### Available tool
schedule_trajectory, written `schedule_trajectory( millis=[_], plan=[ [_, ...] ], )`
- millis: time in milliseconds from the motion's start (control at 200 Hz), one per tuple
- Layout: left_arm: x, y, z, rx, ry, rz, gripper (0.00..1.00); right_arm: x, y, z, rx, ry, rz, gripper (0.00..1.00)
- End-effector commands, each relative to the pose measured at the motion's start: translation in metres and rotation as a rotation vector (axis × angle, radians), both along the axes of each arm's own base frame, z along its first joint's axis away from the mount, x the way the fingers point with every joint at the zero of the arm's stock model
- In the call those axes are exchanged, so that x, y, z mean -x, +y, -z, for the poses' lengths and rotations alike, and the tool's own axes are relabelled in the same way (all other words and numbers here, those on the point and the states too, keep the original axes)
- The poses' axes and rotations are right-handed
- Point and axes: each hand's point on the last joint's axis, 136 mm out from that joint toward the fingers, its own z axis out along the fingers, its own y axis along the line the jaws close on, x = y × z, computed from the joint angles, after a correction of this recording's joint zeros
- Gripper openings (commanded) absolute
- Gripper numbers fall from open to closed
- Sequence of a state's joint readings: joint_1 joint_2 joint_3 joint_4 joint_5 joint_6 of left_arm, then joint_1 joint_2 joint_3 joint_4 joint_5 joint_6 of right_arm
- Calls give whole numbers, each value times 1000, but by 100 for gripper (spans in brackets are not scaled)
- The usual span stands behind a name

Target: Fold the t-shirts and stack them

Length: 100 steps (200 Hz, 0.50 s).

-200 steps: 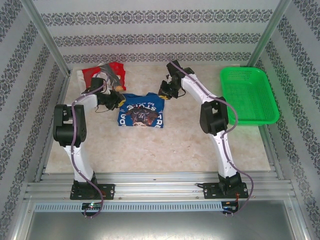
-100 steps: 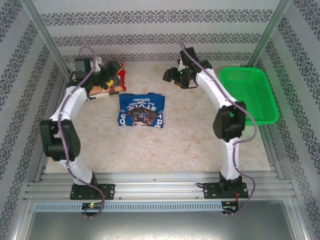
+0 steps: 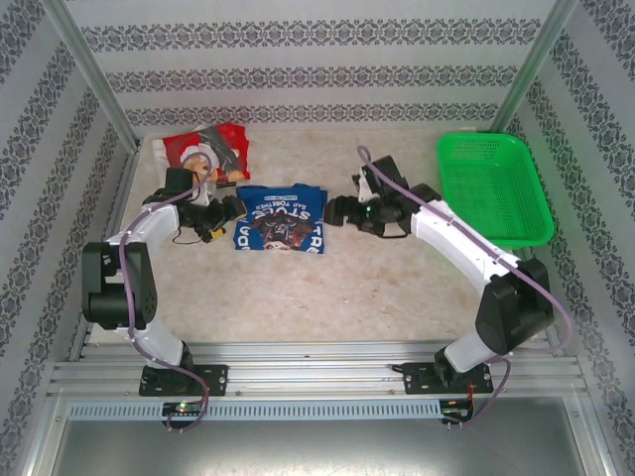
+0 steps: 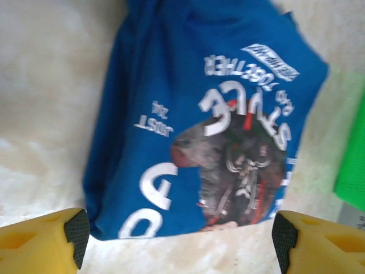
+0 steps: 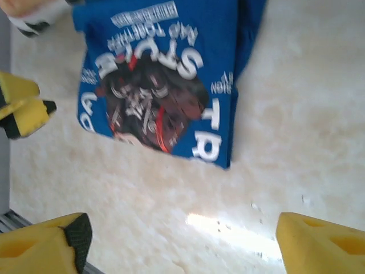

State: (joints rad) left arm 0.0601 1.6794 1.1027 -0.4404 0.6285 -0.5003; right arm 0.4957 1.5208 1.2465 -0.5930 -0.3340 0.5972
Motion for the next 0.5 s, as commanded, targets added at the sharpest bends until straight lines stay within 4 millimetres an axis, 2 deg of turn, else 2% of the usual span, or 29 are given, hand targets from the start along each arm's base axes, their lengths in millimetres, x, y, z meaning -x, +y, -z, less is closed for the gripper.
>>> schedule_trajectory(
  millis=[0,155,305,495],
  plan=[
    [-16,10,-5,-111,-76,31,84,7,9,-37,-48,-149,-26,91],
    [-20,11,20,-164,-31,39,84,25,13,-53,-69,-204,-43,96],
    [-35,-8,38,-128,-53,49,84,40,16,-69,-87,-244,-65,98],
    [-55,-30,51,-78,-72,43,83,55,15,-76,-103,-266,-73,98]
  ],
)
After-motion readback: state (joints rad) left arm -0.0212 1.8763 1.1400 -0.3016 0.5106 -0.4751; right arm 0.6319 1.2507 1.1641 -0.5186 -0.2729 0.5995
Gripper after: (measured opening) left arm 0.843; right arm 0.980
